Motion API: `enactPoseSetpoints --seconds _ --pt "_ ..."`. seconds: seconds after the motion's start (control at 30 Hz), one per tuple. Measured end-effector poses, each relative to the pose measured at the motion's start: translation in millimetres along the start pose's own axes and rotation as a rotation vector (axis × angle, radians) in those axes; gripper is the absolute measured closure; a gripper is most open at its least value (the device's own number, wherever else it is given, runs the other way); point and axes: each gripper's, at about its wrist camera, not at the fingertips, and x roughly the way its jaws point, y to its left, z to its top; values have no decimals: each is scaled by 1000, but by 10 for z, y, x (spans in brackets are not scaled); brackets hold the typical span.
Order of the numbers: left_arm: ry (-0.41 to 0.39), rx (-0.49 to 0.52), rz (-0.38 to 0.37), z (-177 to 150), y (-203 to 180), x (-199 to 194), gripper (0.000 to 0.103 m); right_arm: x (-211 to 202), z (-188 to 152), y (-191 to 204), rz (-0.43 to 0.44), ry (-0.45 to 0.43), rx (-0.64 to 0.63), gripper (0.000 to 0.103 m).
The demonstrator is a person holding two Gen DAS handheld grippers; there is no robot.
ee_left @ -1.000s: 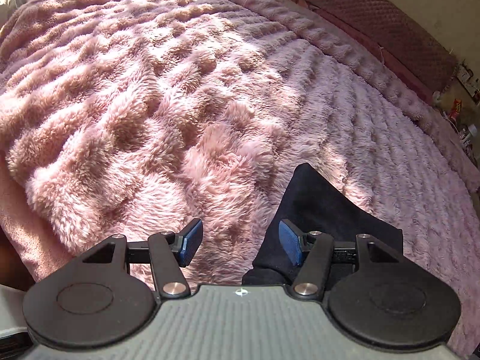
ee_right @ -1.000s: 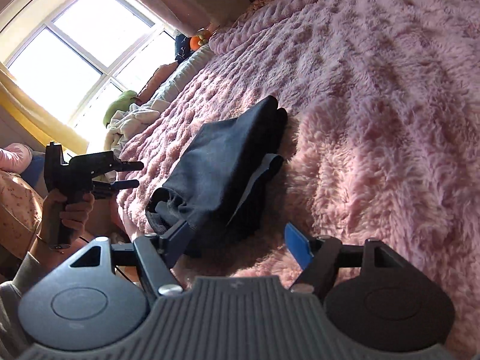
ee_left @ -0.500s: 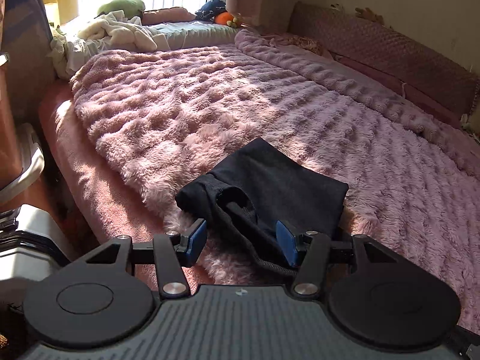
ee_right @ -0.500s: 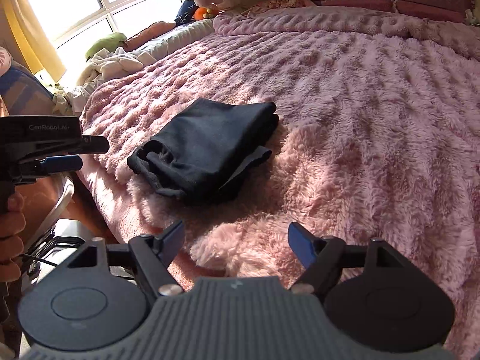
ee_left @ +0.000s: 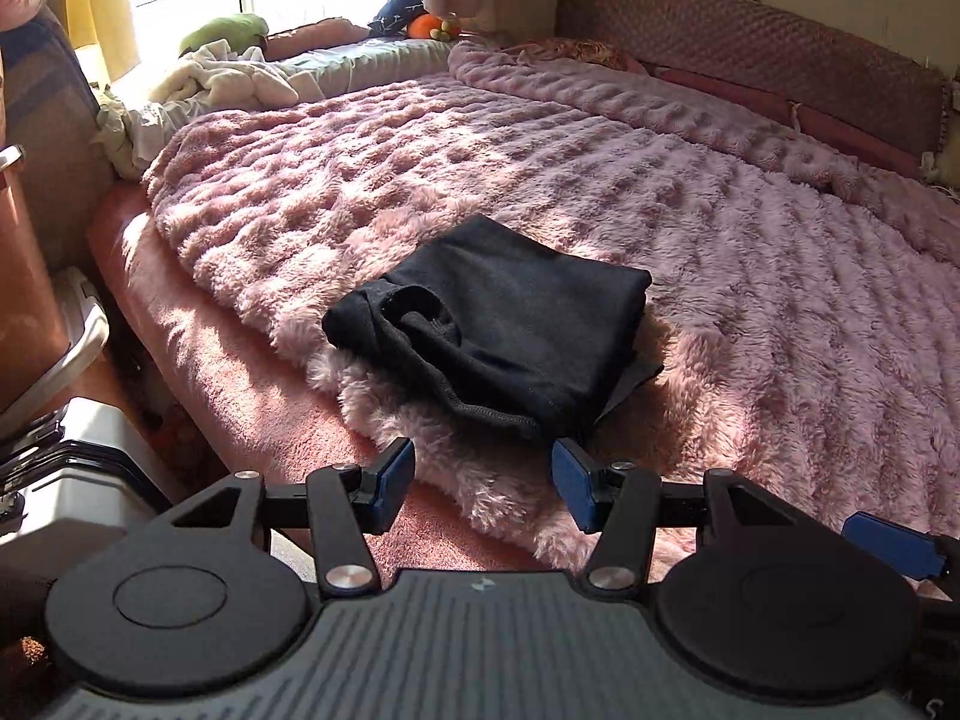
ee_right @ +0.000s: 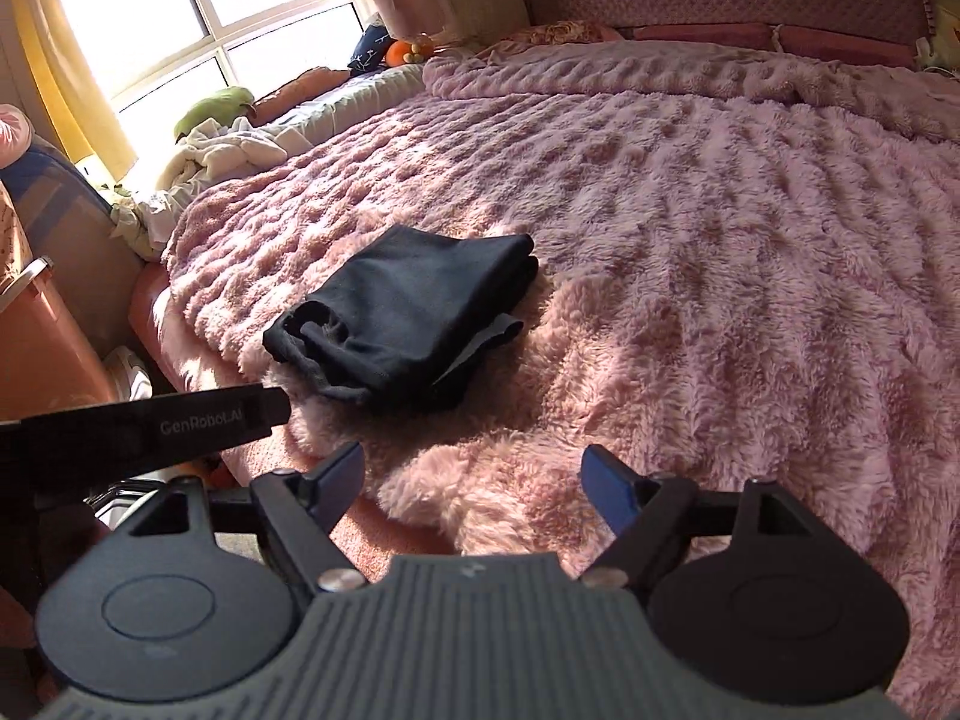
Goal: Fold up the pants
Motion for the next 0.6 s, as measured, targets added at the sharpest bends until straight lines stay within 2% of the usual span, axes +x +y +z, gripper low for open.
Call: enactPoseSetpoints --seconds 0.27,0.47,0.6 --pt "24 29 -5 -115 -110 -22 41 21 -63 -129 4 32 -13 27" --pt "17 43 -8 -122 -164 -32 40 66 -82 -140 9 80 -43 27" --pt "6 58 -2 -150 -220 -27 40 52 -67 -111 9 83 -56 27"
